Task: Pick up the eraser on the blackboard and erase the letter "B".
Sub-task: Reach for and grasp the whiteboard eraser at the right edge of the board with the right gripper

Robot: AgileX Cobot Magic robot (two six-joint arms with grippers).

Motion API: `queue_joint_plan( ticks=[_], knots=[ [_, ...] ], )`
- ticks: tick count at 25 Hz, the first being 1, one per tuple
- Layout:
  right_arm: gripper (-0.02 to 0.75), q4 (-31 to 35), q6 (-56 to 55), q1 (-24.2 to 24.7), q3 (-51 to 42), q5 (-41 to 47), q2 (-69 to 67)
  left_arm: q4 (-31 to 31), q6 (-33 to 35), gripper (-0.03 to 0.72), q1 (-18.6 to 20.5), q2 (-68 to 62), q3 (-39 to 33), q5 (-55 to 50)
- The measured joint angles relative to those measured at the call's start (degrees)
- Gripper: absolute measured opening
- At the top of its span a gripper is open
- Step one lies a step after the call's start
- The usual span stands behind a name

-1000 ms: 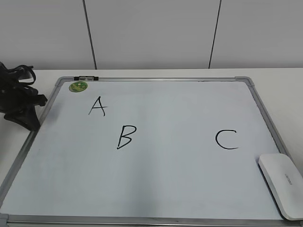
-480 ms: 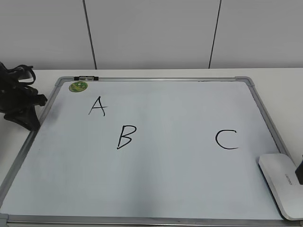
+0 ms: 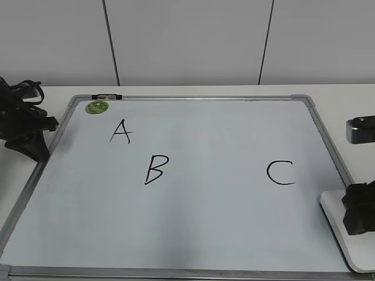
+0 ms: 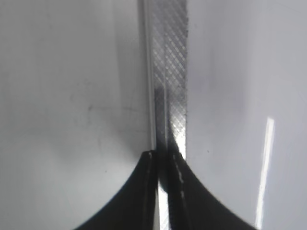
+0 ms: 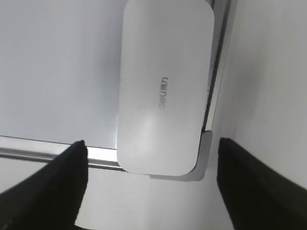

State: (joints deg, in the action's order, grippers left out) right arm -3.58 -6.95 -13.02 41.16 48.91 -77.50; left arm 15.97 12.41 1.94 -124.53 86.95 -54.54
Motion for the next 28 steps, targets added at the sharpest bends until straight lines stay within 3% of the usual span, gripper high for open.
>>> queue_joint_plan(
  ticks=[13,28],
  knots=[
    [0.659,-2.16,-3.84,0.00,0.25,-7.36,-8.86,0.00,0.00,0.011,0.00,0.00,0.00,-0.10],
    [0.653,-3.61,-5.23,0.96,1.20,-10.04,-15.05,0.00,0.00,0.011,0.00,0.00,0.00,-0.10]
  ],
)
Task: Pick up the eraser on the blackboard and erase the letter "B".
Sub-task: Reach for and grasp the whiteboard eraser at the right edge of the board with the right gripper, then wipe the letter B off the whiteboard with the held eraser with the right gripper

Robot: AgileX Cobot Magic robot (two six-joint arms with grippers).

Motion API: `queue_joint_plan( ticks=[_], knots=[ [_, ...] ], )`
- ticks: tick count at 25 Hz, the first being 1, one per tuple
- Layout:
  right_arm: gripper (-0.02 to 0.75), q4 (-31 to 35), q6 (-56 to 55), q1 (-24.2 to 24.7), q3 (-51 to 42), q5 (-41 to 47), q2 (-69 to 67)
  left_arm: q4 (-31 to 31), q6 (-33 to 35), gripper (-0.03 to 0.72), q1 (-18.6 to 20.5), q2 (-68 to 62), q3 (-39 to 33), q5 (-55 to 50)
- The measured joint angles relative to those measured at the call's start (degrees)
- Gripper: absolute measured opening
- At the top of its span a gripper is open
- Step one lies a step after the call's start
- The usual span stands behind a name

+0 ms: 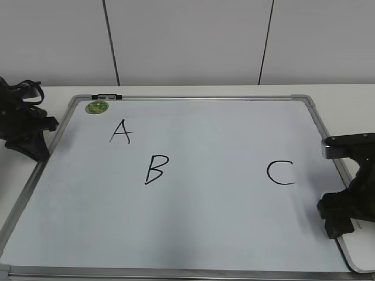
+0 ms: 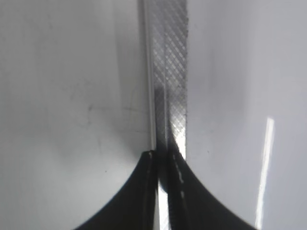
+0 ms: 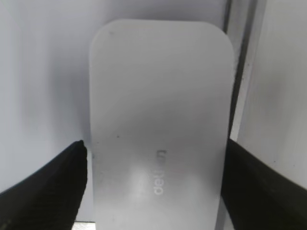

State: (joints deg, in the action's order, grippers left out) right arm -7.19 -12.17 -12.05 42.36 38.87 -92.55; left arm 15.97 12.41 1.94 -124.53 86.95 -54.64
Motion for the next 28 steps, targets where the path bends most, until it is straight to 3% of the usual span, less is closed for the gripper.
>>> queue_joint_plan(
  ticks=[7,17,28],
  knots=[
    [0.561,-0.32,-0.03,0.09,0.00,-0.14,-0.86,0.00,0.00,0.011,0.00,0.00,0.00,0.00],
    [0.545,-0.32,-0.13,0.09,0.57,1.33,0.90,0.00,0.00,0.011,0.00,0.00,0.00,0.00],
    [0.545,0.57,4.13,-0.57,14.66,14.03,7.05,0.00,0.00,0.011,0.00,0.00,0.00,0.00]
  ],
)
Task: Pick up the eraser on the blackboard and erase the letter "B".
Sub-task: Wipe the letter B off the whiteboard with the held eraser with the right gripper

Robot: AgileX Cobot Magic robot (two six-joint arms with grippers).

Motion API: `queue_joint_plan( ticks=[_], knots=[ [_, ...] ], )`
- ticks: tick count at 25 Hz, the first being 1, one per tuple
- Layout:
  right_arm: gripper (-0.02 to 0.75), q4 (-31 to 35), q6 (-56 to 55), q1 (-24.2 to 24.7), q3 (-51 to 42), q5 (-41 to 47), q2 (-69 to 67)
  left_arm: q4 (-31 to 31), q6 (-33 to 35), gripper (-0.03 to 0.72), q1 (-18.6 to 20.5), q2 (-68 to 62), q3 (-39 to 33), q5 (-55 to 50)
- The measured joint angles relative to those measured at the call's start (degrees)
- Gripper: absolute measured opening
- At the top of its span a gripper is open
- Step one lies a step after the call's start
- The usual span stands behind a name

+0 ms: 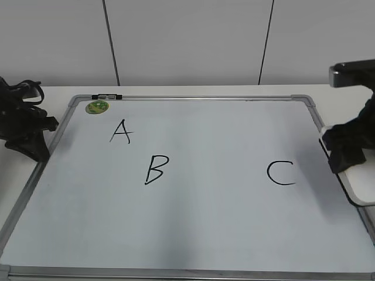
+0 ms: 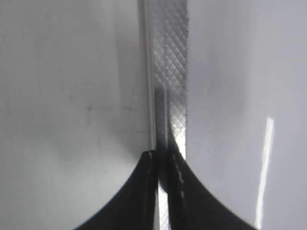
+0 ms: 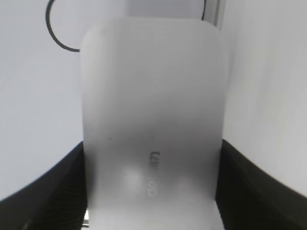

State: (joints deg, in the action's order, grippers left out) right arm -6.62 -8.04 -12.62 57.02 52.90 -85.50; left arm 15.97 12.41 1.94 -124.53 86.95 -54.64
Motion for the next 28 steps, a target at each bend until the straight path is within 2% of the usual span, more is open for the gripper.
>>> queue_joint_plan(
  ticks=[7,14,21,28],
  knots=[
    [0.545,0.26,0.74,-7.68,11.24,6.93,-2.61,0.13,0.00,0.011,0.00,0.00,0.00,0.00],
    [0.545,2.30,1.10,-16.74,23.35,10.34,-13.19,0.32,0.00,0.011,0.00,0.00,0.00,-0.11],
    [0.545,3.41,3.76,-21.48,39.40,16.24,-27.22,1.21,0.00,0.011,0.00,-0.10,0.00,-0.19],
    [0.545,4.37,5.32,-23.18,54.17,17.21,-39.93,1.45,0.00,0.011,0.00,-0.10,0.00,-0.33]
  ],
)
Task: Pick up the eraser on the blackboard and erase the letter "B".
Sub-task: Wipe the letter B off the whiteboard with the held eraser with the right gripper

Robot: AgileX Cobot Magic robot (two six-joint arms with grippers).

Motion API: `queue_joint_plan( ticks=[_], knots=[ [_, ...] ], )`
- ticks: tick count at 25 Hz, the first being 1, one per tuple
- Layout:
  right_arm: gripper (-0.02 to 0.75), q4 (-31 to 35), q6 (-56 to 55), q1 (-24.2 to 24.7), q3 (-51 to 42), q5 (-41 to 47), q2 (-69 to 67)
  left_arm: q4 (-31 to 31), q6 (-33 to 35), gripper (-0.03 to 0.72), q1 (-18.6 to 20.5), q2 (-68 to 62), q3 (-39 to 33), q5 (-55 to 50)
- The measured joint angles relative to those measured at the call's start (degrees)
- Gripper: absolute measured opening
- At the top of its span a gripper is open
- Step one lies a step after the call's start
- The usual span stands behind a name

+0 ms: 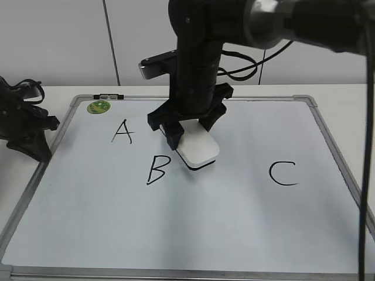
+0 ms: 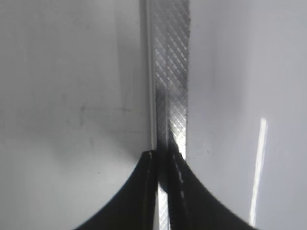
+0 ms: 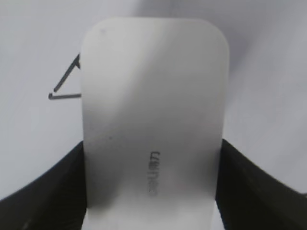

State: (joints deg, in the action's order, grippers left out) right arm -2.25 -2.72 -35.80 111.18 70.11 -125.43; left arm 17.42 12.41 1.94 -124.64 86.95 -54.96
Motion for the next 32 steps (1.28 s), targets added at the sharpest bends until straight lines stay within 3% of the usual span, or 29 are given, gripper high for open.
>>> queue_joint_plan(
  ticks=[8,26,32],
  knots=[
    [0.545,0.11,1.04,-0.13,9.70,0.08,-9.61,0.18,0.00,0.011,0.00,-0.32,0.18,-0.38],
    [0.545,2.25,6.85,-0.26,11.05,0.60,-14.14,0.33,0.07,0.011,0.04,-0.32,0.23,-0.51],
    [0.545,2.25,7.12,-4.55,11.05,0.50,-14.26,0.33,0.07,0.011,0.04,-0.32,0.23,-0.51]
  ],
)
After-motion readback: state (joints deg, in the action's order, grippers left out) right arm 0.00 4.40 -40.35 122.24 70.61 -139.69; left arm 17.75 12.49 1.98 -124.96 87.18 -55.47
